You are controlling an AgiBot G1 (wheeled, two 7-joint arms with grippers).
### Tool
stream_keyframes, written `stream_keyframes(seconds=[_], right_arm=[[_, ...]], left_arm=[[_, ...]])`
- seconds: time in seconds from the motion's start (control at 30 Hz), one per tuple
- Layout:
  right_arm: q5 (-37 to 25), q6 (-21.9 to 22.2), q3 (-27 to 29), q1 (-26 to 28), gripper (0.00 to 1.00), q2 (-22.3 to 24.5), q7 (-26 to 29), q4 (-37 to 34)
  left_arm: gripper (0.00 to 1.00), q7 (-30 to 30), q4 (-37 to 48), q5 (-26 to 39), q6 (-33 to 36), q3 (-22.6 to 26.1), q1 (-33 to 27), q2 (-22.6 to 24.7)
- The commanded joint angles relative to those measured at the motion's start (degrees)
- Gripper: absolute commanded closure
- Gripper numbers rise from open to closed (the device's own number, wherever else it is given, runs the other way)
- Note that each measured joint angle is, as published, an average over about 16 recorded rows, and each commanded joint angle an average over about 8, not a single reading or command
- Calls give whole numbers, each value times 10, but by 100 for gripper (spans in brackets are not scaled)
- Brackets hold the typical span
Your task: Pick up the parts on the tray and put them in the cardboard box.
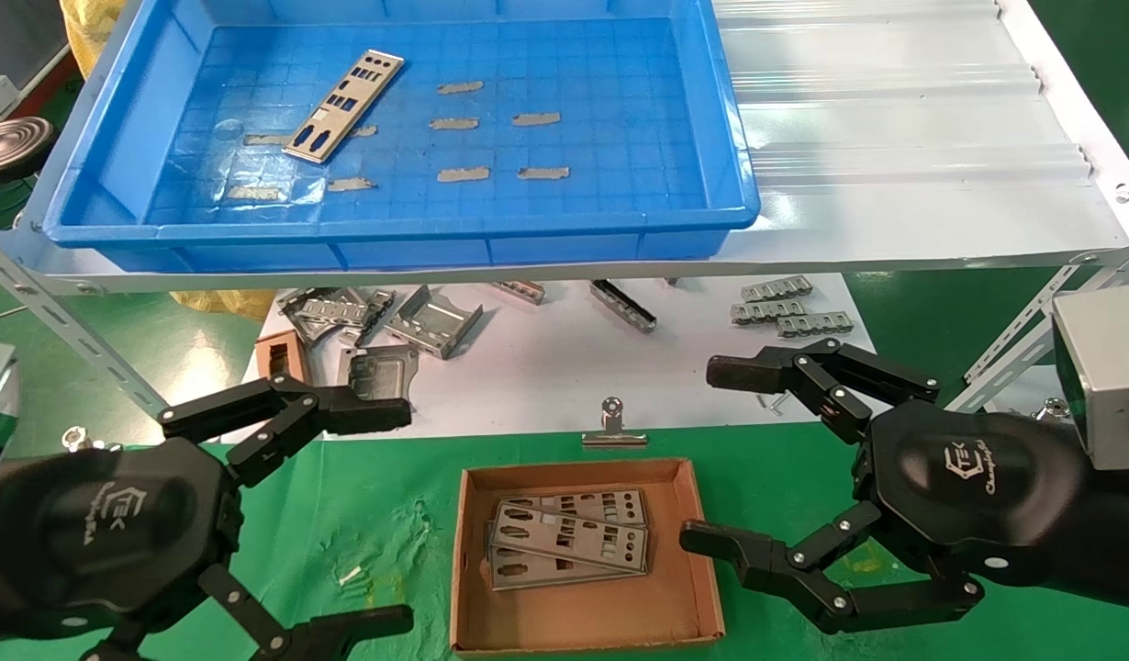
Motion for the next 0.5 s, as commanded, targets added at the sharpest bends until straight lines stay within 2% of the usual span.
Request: stream_keyframes(seconds=[0.03,0.5], right_arm=[[0,0,0,0,0,0,0,0],[0,0,0,0,0,0,0,0]], left_arm=[[0,1,2,1,0,1,-1,1],[0,3,9,3,0,5,-4,5]])
